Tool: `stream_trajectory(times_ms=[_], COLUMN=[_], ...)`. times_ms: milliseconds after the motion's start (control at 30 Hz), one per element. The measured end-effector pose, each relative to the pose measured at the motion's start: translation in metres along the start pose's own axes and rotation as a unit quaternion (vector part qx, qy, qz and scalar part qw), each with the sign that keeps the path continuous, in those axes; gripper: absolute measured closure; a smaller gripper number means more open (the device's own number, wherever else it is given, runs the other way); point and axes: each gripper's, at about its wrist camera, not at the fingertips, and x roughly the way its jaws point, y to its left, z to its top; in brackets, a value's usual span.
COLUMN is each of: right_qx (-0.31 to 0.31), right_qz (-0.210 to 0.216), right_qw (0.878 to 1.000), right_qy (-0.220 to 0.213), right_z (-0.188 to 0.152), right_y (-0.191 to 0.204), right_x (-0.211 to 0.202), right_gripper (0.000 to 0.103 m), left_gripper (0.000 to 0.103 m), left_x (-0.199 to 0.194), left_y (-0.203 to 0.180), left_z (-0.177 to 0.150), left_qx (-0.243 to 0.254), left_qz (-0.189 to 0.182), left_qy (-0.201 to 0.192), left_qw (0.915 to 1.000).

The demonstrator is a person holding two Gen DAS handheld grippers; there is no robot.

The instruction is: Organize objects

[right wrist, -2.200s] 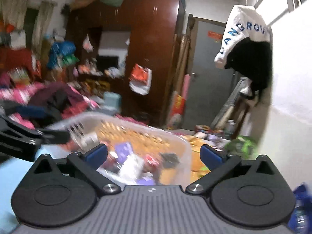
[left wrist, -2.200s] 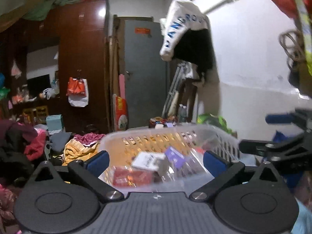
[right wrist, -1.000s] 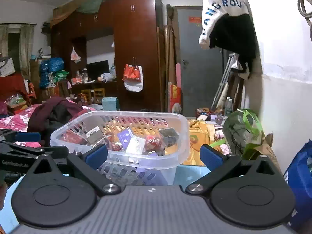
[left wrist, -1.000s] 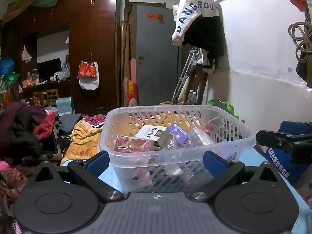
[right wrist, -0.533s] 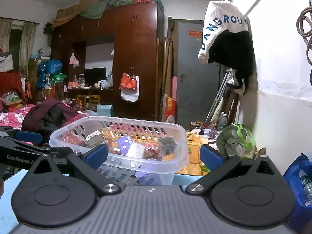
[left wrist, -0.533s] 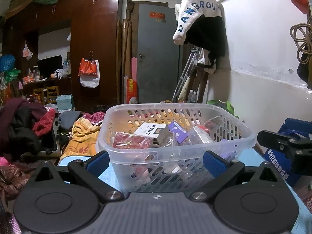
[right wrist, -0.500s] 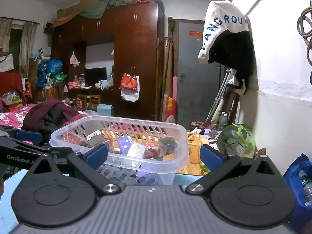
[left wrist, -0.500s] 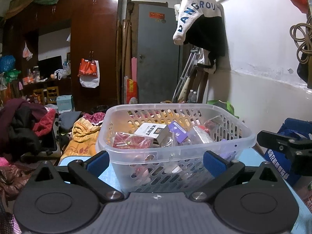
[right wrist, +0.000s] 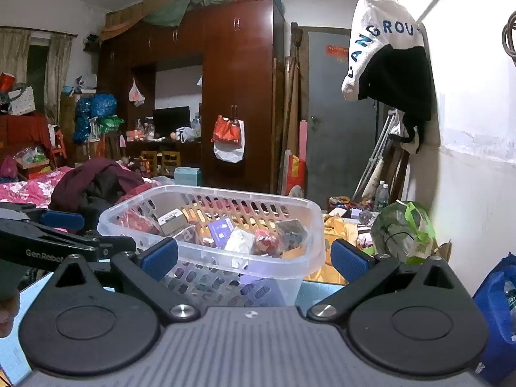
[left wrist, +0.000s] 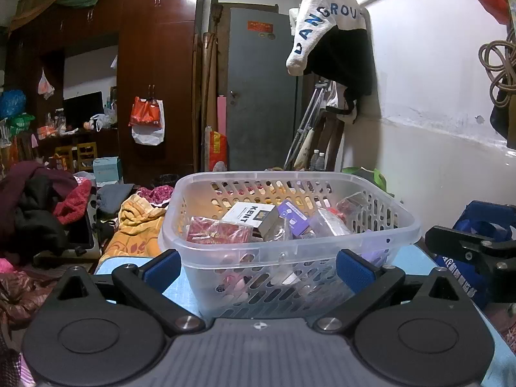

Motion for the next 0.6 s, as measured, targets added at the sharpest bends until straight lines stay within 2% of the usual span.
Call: stream_trajectory(times_ms=[600], right_qx=[0.015], right_qz=[0.004], right_qw=[1.000], right_qy=[0.002], right_z=[-0.0023], right_y=[-0.0066], right_x=[-0.0015], right_gripper=[0.000], left_gripper=[0.000], left_x=[-0.0034], left_y=[0.0018], left_z=[0.0029], left_qx=[0.001], left_qz=[-0.002], left_qy=[-0.003], left_qw=[1.0000])
